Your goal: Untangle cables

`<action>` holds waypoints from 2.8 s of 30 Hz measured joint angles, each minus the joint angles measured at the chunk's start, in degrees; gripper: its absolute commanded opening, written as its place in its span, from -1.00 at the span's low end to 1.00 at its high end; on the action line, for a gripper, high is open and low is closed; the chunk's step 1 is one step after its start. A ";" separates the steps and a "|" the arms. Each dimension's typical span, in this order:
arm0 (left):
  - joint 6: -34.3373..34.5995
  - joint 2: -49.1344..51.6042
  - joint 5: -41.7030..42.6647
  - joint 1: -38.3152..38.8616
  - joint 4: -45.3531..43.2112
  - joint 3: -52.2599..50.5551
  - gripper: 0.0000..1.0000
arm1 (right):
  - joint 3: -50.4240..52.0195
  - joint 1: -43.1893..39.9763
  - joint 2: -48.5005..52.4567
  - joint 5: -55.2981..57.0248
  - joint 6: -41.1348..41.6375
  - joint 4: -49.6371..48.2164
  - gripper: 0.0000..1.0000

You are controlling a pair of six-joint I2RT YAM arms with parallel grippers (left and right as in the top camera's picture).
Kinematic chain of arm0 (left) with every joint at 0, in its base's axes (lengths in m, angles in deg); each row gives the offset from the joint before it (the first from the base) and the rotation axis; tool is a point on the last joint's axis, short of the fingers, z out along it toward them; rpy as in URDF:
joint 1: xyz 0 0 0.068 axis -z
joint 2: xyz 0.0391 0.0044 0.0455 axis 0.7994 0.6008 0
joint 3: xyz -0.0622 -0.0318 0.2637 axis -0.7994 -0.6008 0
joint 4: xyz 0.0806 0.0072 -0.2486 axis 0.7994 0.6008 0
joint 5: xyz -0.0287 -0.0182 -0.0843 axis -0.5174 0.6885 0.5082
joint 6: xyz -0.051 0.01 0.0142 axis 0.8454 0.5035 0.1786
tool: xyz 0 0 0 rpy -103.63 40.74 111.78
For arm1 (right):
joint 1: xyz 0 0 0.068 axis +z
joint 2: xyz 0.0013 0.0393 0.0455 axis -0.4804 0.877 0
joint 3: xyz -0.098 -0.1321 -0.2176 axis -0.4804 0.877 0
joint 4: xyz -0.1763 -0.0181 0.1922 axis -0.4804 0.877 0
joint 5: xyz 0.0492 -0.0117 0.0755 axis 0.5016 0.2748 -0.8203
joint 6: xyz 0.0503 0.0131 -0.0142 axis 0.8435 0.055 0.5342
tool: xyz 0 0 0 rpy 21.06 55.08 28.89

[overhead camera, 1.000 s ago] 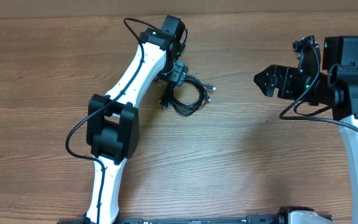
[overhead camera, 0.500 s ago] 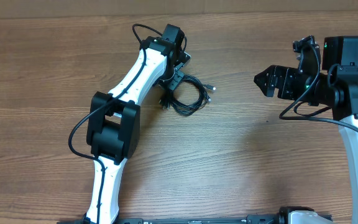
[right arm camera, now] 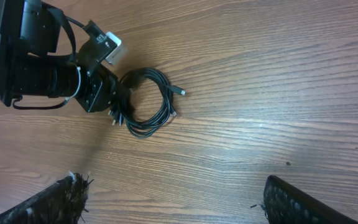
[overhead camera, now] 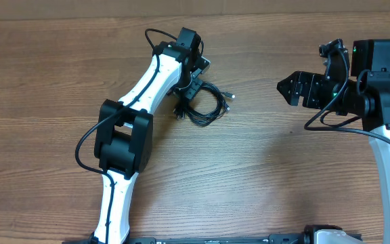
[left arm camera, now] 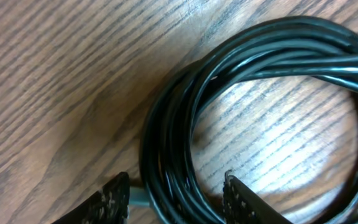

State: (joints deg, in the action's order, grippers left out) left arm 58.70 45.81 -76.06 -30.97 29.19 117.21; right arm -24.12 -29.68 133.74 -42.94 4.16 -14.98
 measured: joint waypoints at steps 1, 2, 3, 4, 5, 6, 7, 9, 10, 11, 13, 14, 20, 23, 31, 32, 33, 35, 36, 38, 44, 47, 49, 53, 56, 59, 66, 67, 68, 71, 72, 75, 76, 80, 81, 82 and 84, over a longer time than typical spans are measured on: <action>0.00 0.00 0.00 0.00 -0.44 -0.50 -0.01 | 0.00 0.00 0.00 -0.02 0.02 0.00 0.79; 0.00 0.00 0.00 0.00 -0.83 -1.05 -0.03 | 0.00 -0.02 0.00 -0.02 0.00 0.04 0.79; 0.00 0.00 0.02 -0.02 -1.31 -1.57 -0.09 | 0.00 0.00 0.00 0.00 0.00 0.15 0.78; 0.00 0.00 0.02 -0.02 -1.64 -2.14 -0.30 | 0.00 -0.02 0.00 0.00 0.02 0.22 0.79; -0.04 0.00 0.02 -0.02 -1.86 -2.69 -0.91 | 0.00 0.00 0.00 0.00 0.00 0.28 0.78; -0.20 0.00 0.02 -0.02 -1.95 -3.17 -0.92 | 0.00 0.00 0.00 0.00 -0.02 0.31 0.78; 0.00 0.00 0.02 -0.02 -1.95 -3.56 -0.92 | 0.00 -0.02 0.00 0.00 0.00 0.35 0.78; -0.17 0.00 0.22 -0.09 -1.97 -3.72 -0.92 | 0.00 -0.02 0.00 0.00 0.02 0.33 0.78; -0.20 0.00 0.22 -0.09 -1.29 -3.65 -0.92 | 0.00 0.00 0.00 0.00 -0.02 0.33 0.77; -0.15 0.00 0.22 -0.09 -0.28 -3.28 -0.92 | 0.00 -0.02 0.00 -0.02 -0.02 0.31 0.76; 0.28 0.07 0.20 -0.07 3.48 -1.62 -0.92 | 0.00 0.00 0.00 0.02 0.00 0.26 0.77; 0.48 0.13 0.20 -0.07 5.79 -0.26 -0.92 | 0.00 0.00 0.00 0.00 0.00 0.17 0.76; 4.20 1.25 0.20 -0.09 22.80 20.79 -0.92 | 0.00 0.00 0.00 0.02 0.00 -0.09 0.72; 7.69 1.27 1.07 -0.11 30.93 34.60 -0.91 | 0.00 -0.02 0.00 0.02 -0.02 -0.11 0.72; 14.75 0.63 14.91 -1.68 39.21 55.45 -0.92 | 0.00 -0.04 0.00 -6.23 -6.62 -1.14 0.76; 15.17 0.63 16.74 -1.99 39.34 55.95 -0.92 | 0.00 -0.04 0.00 -10.01 -10.25 -1.14 0.76; 15.58 0.63 19.80 -2.43 39.45 56.48 -0.92 | 0.00 -0.04 0.00 -12.37 -12.28 -1.18 0.76; 16.04 0.63 24.70 -3.15 39.69 56.61 -0.92 | 0.00 0.00 0.00 -18.82 -18.01 -1.73 0.75; 16.41 0.63 26.18 -3.39 39.98 56.61 -0.92 | 0.00 0.00 0.00 -21.20 -19.89 -2.36 0.75; 16.85 0.63 28.59 -3.78 40.83 56.61 -0.92 | 0.00 0.00 0.00 -24.52 -22.49 -3.54 0.74; 17.05 0.63 30.60 -3.91 41.07 56.61 -0.92 | 0.00 1.68 0.00 -27.45 -25.40 -7.80 0.70; 17.05 0.63 29.27 -3.69 41.13 56.61 -0.92 | 0.00 3.13 0.00 -25.24 -22.73 -13.73 0.69; 17.07 0.63 27.36 -3.30 41.16 56.61 -0.92 | 0.00 3.74 0.00 -23.50 -20.33 -17.03 0.68; 17.07 0.63 23.71 -2.14 41.18 56.61 -0.92 | 0.00 4.50 0.00 -19.91 -14.21 -22.12 0.54; 17.07 0.63 22.40 -1.46 41.18 56.61 -0.92 | 0.00 5.07 0.02 -18.23 -10.75 -22.32 0.50; 17.05 0.63 21.79 -1.33 41.18 56.61 -0.92 | 0.00 6.10 0.57 -16.57 -8.46 -22.03 0.41; 17.07 0.63 21.31 -1.18 41.18 56.61 -0.92 | 0.02 9.77 5.18 -15.04 -5.29 -21.38 0.41; 17.05 0.63 21.29 -1.18 41.18 56.61 -0.92 | 0.00 10.25 5.64 -14.99 -5.07 -21.18 0.41; 17.05 0.63 21.29 -1.18 41.18 56.61 -0.92 | 0.02 10.58 5.84 -14.93 -4.87 -20.94 0.41; 17.05 0.63 21.29 -1.20 41.18 56.61 -0.92 | 0.00 11.30 5.92 -14.53 -4.55 -20.15 0.32; 17.05 0.63 21.29 -1.20 41.18 56.61 -0.92 | 0.02 11.56 5.92 -14.36 -4.50 -19.93 0.29; 17.05 0.63 21.29 -1.20 41.18 56.61 -0.92 | 0.00 11.61 5.92 -13.53 -4.15 -18.71 0.04; 17.05 0.63 21.29 -1.20 41.18 56.61 -0.92 | 0.00 11.61 5.92 -13.42 -4.13 -18.51 -0.22; 17.05 0.63 21.27 -1.20 41.18 56.61 -0.92 | 0.02 11.63 5.92 -12.41 -4.04 -17.84 -0.92; 17.07 0.63 21.29 -1.20 41.20 56.61 -0.92 | 0.02 11.63 5.92 -12.20 -4.00 -17.77 -0.92; 17.05 0.63 21.27 -1.20 41.20 56.61 -0.92 | 0.00 11.61 5.92 -12.04 -3.89 -17.77 -0.92; 17.07 0.63 21.27 -1.20 41.18 56.61 -0.92 | 0.00 11.61 5.92 -11.72 -3.87 -17.81 -0.92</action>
State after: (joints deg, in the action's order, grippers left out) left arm 75.77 46.44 -54.79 -32.17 70.36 173.82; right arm -24.12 -18.08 139.66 -54.65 0.30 -32.79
